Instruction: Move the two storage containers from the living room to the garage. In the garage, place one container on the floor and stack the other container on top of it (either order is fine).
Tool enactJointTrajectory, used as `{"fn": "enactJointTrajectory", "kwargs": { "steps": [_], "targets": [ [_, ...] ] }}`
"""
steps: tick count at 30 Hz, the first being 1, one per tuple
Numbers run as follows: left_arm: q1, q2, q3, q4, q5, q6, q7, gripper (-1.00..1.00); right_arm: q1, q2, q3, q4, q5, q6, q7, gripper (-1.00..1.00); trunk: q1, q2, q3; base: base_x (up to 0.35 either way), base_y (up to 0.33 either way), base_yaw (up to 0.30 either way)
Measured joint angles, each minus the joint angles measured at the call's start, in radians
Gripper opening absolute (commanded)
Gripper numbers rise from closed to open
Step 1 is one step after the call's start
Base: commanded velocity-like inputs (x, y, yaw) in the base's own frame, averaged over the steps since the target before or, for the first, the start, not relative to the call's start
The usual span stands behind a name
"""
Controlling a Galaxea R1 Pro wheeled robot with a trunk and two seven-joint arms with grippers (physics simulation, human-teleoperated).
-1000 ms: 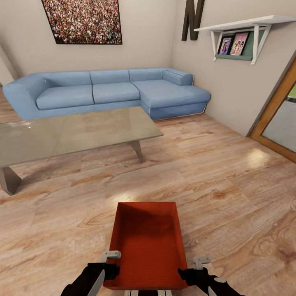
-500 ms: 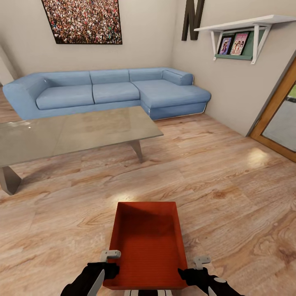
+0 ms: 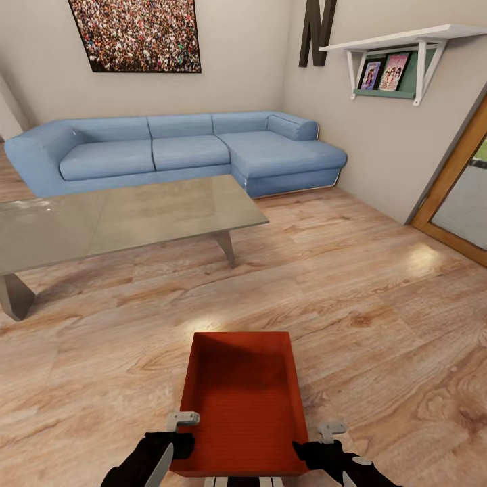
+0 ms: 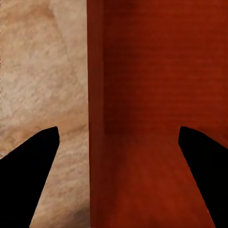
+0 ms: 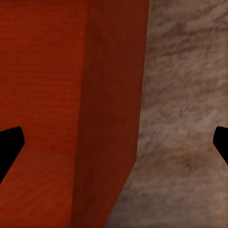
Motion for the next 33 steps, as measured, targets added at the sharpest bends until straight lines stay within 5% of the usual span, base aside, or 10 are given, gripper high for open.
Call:
{"fn": "enactJointTrajectory", "kwargs": {
  "steps": [1,2,7,33],
  "targets": [
    [0.0,0.0,0.0,0.0,0.0,0.0,0.0,-1.0,0.0,0.0,0.0,0.0,0.0,0.0,0.001,1.0,0.0,0.0,0.0,0.0,0.0,0.0],
    [0.0,0.001,0.0,0.0,0.0,0.0,0.001,-1.0,0.0,0.0,0.0,0.0,0.0,0.0,0.001,-1.0,0.0,0.0,0.0,0.0,0.0,0.0],
    [0.0,0.0,-0.002,0.001,0.025,-0.004,-0.002,-1.0,0.0,0.001,0.004,0.0,-0.002,0.0,0.004,-1.0,0.0,0.0,0.0,0.0,0.0,0.0],
    [0.0,0.001,0.001,0.0,0.009,-0.005,-0.004,-1.0,0.0,0.0,0.005,0.0,-0.001,0.001,0.001,-1.0,0.0,0.0,0.0,0.0,0.0,0.0]
  ]
}}
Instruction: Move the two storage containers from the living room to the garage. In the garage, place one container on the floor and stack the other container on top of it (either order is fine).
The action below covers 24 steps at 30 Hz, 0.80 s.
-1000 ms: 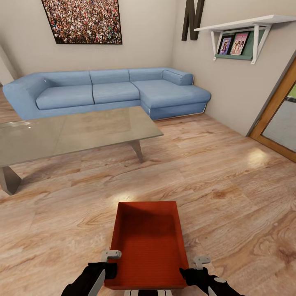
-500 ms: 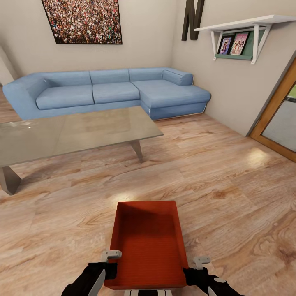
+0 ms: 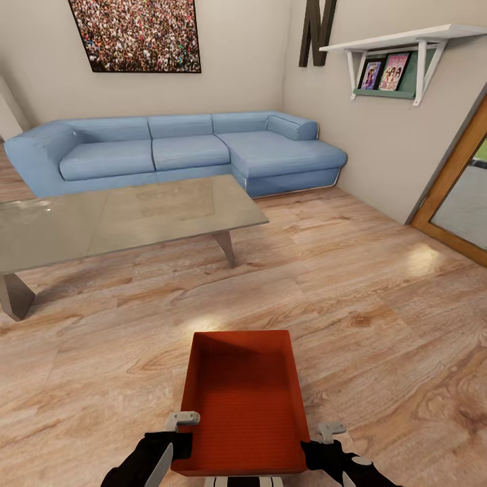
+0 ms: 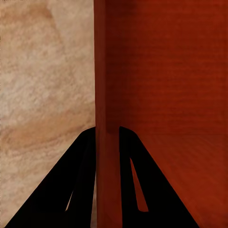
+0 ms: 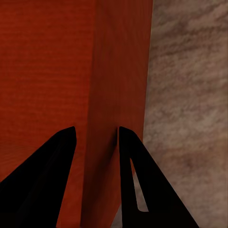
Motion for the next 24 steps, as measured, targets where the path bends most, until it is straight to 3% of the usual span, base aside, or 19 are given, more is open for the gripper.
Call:
{"fn": "enactJointTrajectory", "kwargs": {
  "steps": [8,24],
  "targets": [
    [0.0,0.001,-0.001,0.0,0.003,0.0,0.0,-1.0,0.0,0.0,0.0,0.0,0.0,0.0,0.0,-1.0,0.0,0.0,0.0,0.0,0.0,0.0],
    [0.0,0.003,-0.004,0.0,0.008,-0.002,0.0,-1.0,0.0,0.001,-0.002,-0.001,0.001,0.0,0.001,-1.0,-0.061,0.112,0.05,0.0,0.0,0.0]
  ]
}}
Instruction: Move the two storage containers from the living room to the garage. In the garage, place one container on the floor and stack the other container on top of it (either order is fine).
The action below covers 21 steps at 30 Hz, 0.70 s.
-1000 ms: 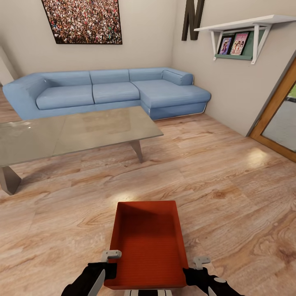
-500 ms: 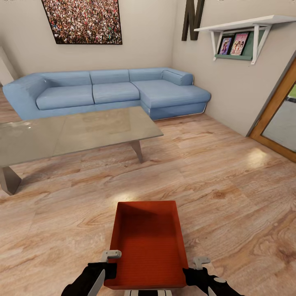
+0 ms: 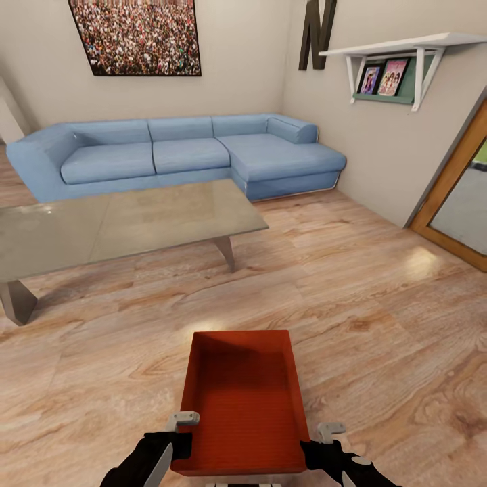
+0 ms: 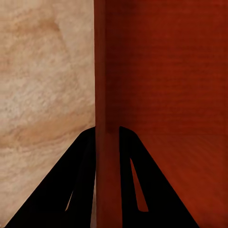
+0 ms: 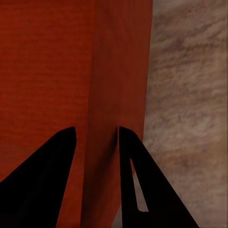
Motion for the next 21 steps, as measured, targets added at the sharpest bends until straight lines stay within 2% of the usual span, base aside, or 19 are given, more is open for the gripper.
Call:
{"fn": "enactJointTrajectory", "kwargs": {
  "steps": [10,21],
  "targets": [
    [0.0,-0.001,0.001,0.001,-0.001,0.0,0.0,-1.0,0.0,-0.001,-0.001,0.0,0.002,0.0,0.001,-1.0,-0.038,0.07,0.032,0.0,0.0,0.0],
    [0.0,-0.001,0.001,0.001,-0.002,0.0,0.0,-1.0,0.0,-0.001,-0.002,0.0,0.002,0.0,0.001,-1.0,-0.081,0.147,0.083,0.0,0.0,0.002]
  ]
}}
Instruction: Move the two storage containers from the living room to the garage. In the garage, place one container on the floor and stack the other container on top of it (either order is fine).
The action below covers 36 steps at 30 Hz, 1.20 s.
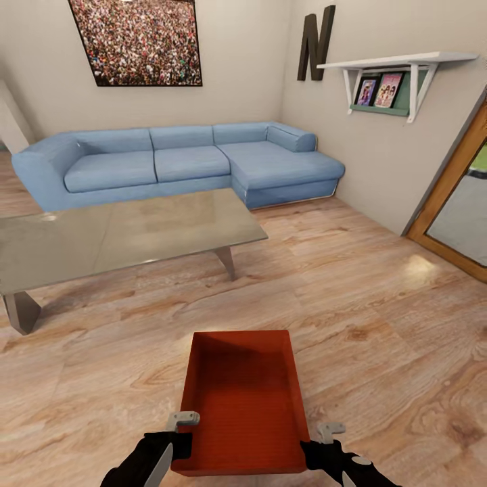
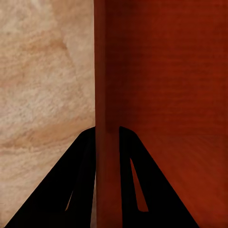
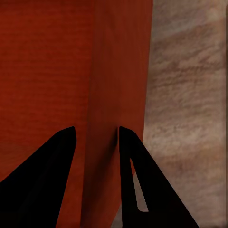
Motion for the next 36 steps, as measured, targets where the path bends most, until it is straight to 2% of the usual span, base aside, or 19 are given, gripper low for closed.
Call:
{"fn": "enactJointTrajectory", "kwargs": {
  "steps": [36],
  "targets": [
    [0.0,0.0,0.0,0.001,0.0,0.0,0.0,-1.0,0.0,0.0,0.001,0.001,0.0,0.0,0.0,-1.0,-0.138,0.252,0.163,0.0,0.0,0.151]
  ]
}}
